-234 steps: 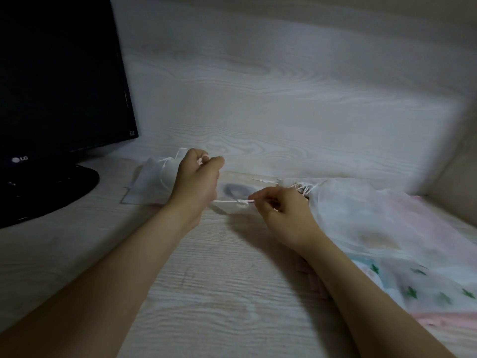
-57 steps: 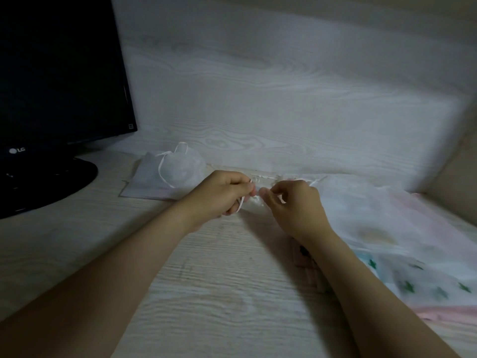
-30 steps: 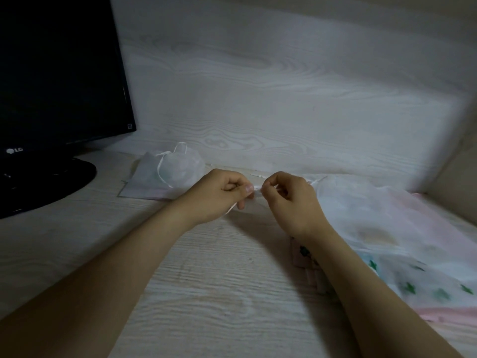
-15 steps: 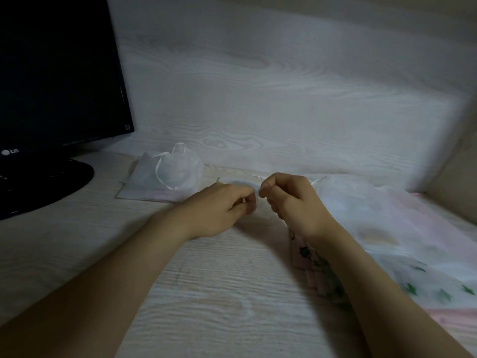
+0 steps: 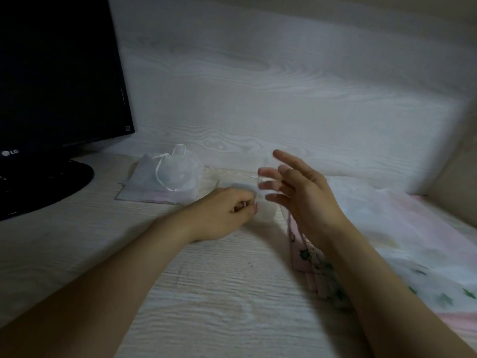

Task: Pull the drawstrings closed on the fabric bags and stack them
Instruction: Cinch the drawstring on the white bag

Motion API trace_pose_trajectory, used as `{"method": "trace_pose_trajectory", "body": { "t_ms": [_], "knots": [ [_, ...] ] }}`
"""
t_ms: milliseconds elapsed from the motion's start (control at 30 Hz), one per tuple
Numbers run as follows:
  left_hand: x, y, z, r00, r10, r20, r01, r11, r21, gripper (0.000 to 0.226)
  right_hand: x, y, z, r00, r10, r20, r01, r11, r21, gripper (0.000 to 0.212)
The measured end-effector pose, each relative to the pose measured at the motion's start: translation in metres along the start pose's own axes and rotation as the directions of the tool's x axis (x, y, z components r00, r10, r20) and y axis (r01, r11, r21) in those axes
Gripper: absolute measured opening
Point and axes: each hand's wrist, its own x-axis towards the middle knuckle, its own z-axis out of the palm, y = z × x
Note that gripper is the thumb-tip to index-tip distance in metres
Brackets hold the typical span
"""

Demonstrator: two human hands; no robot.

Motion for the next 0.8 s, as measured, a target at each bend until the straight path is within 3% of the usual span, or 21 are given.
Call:
{"method": "trace_pose_trajectory", "body": {
  "t_ms": [67,167,367,800],
  "knots": [
    [0.0,-0.001,-0.001,1.0,-0.014,0.006,0.014,0.998,-0.062,0.031,0.004,0.007,-0.004,0.994,-0.107,-0.014,0.101,0.965,-0.244,0.037],
    [0.001,-0.003,-0.002,1.0,-0.027,-0.005,0.026,0.99,-0.138,0.028,0.002,0.017,-0.002,0.977,-0.21,0.042,0.194,0.78,-0.595,0.028],
    [0.002,-0.006,-0.003,0.998,-0.049,-0.037,0.043,0.986,-0.162,0.031,-0.001,0.019,0.002,0.964,-0.212,0.162,0.267,0.754,-0.6,0.012],
    [0.002,0.0,-0.008,0.99,-0.143,-0.004,0.136,0.948,-0.289,0.028,0.001,0.025,0.0,0.893,-0.337,0.298,0.442,0.537,-0.718,0.025]
  ]
}}
